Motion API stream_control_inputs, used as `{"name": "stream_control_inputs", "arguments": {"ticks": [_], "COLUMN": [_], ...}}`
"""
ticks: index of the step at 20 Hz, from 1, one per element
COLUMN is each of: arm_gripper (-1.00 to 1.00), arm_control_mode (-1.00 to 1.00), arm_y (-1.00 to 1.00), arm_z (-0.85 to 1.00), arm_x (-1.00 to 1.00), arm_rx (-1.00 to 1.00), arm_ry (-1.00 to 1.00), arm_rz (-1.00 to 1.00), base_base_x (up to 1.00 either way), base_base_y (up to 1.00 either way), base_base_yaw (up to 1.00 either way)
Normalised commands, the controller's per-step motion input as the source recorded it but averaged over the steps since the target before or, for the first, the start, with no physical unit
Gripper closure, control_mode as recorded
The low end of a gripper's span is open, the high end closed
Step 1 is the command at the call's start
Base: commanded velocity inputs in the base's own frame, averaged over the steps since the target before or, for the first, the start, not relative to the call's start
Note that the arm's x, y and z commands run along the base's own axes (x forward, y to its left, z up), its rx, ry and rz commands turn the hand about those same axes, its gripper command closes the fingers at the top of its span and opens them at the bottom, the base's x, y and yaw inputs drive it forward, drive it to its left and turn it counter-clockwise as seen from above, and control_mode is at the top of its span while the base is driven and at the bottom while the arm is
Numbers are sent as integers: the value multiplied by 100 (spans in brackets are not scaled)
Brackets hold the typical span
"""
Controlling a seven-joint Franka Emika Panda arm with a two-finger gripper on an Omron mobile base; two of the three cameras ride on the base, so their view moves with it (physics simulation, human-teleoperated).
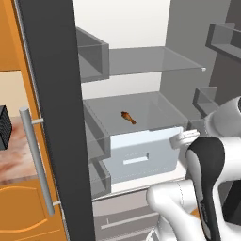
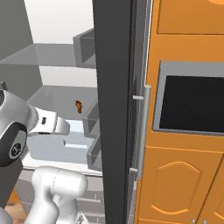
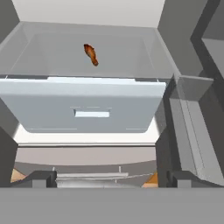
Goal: Place one potato and one chicken drumstick in each tupperware on the nearby counter, to pack two identical lunches.
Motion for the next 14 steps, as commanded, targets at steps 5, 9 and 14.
{"name": "stream_control_inputs", "arguments": {"ticks": [5,9,14], "arm_gripper": [-100,-100,-100], "arm_control_mode": [-100,-100,-100], "arm_y": [22,0,0], "arm_z": [-2,-14,-48], "arm_x": [62,77,61], "arm_rx": [-2,0,6], "arm_ry": [0,0,0], "arm_rz": [0,0,5], "base_base_x": [0,0,0], "base_base_y": [0,0,0], "base_base_yaw": [0,0,0]}}
